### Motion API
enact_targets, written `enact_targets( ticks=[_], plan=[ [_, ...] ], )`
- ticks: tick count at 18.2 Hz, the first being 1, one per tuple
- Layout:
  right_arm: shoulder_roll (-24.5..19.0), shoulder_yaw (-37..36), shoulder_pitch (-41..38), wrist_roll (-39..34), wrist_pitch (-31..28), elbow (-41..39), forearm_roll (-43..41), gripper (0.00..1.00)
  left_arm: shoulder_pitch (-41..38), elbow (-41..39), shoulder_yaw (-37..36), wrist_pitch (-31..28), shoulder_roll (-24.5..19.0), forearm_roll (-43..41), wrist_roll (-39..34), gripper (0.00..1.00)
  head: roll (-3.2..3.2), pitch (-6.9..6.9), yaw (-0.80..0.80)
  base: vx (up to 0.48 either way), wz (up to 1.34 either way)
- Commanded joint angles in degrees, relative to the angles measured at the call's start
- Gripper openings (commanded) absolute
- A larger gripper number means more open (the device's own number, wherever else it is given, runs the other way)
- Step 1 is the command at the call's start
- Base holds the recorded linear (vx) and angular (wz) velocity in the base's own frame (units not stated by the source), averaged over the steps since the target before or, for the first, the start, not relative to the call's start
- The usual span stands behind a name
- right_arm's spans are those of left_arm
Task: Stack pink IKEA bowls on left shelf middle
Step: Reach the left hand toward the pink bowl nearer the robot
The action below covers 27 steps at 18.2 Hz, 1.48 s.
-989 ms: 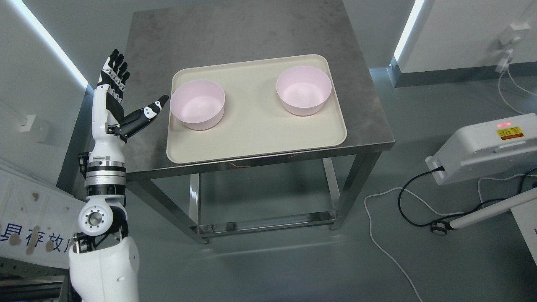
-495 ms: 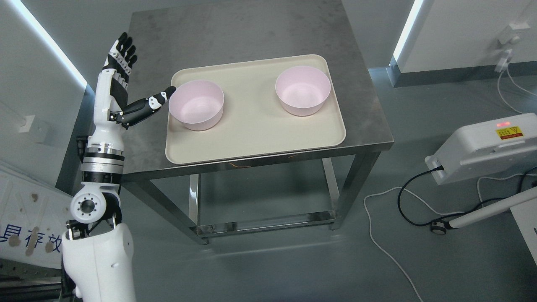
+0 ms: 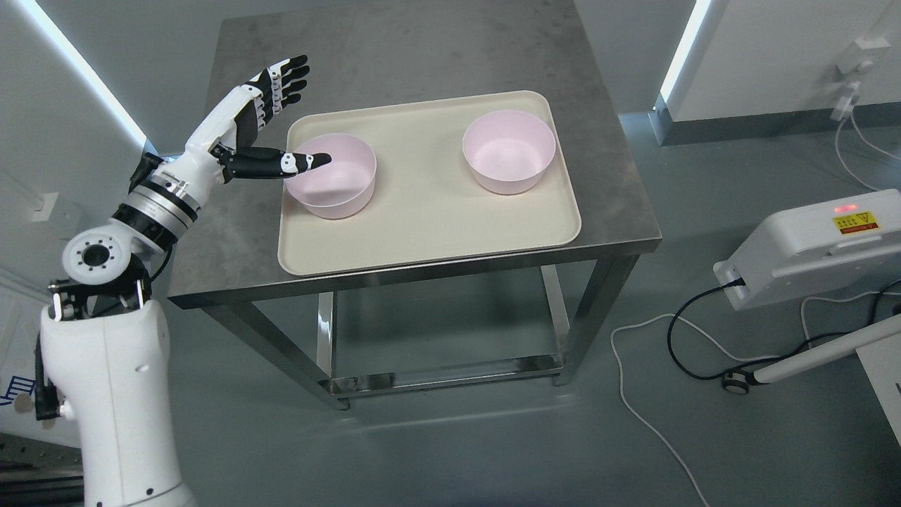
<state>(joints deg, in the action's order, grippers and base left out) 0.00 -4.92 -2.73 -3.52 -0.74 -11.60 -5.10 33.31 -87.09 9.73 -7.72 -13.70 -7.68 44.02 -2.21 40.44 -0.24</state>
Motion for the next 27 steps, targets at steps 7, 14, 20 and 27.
enact_targets(
  ticks=[7, 14, 20, 27],
  plan=[
    [1.0, 0.0, 0.0, 0.0, 0.0, 0.0, 0.0, 1.0, 7.4, 12.5, -16.9, 4.5, -7.9, -12.1, 1.5, 0.7, 0.0, 0.0, 0.0, 0.0, 0.0],
    [1.0, 0.0, 0.0, 0.0, 0.0, 0.0, 0.0, 1.0, 7.5, 15.4, -18.1, 13.2, -7.1, -19.7, 1.5, 0.58, 0.0, 0.0, 0.0, 0.0, 0.0],
    [1.0, 0.0, 0.0, 0.0, 0.0, 0.0, 0.0, 1.0, 9.8, 15.9, -18.4, 14.7, -4.7, -24.2, 1.3, 0.53, 0.0, 0.0, 0.0, 0.0, 0.0],
    [1.0, 0.0, 0.0, 0.0, 0.0, 0.0, 0.0, 1.0, 10.5, 16.7, -18.4, 19.7, -2.9, -26.3, 1.3, 0.38, 0.0, 0.0, 0.0, 0.0, 0.0]
  ],
)
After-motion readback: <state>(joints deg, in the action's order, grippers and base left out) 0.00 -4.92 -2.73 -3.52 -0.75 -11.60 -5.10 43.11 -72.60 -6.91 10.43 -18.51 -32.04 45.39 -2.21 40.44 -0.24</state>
